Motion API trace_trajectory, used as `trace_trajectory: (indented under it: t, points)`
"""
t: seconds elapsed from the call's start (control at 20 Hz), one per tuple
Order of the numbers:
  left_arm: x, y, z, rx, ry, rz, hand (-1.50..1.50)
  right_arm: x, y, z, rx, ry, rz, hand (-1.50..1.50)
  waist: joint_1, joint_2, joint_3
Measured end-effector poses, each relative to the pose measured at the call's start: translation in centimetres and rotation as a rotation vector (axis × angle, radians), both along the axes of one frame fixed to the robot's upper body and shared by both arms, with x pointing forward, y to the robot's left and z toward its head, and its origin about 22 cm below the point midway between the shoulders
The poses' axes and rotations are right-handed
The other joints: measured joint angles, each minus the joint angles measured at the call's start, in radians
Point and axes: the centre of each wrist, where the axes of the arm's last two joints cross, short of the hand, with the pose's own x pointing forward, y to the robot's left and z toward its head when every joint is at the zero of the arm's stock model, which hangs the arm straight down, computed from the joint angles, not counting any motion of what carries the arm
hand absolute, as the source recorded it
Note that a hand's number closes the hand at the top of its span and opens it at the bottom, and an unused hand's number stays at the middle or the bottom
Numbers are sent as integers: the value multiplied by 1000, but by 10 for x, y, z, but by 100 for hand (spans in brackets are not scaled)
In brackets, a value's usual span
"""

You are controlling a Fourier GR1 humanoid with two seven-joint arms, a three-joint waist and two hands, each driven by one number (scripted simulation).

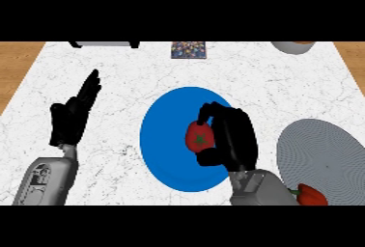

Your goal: Pick the tomato from the placemat and place it in the plate

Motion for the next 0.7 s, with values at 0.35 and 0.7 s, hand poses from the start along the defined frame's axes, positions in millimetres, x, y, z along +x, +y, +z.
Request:
trace_trajectory:
  t: [0.35, 0.7]
  points:
    - [-5, -5, -4, 2, -3, -13, 0, 30, 32, -40, -86, 123, -52, -150, 9, 2, 0]
    - [-3, -14, -2, -1, -4, -23, 0, 48, 42, -79, 34, 218, -73, -150, 19, 5, 1]
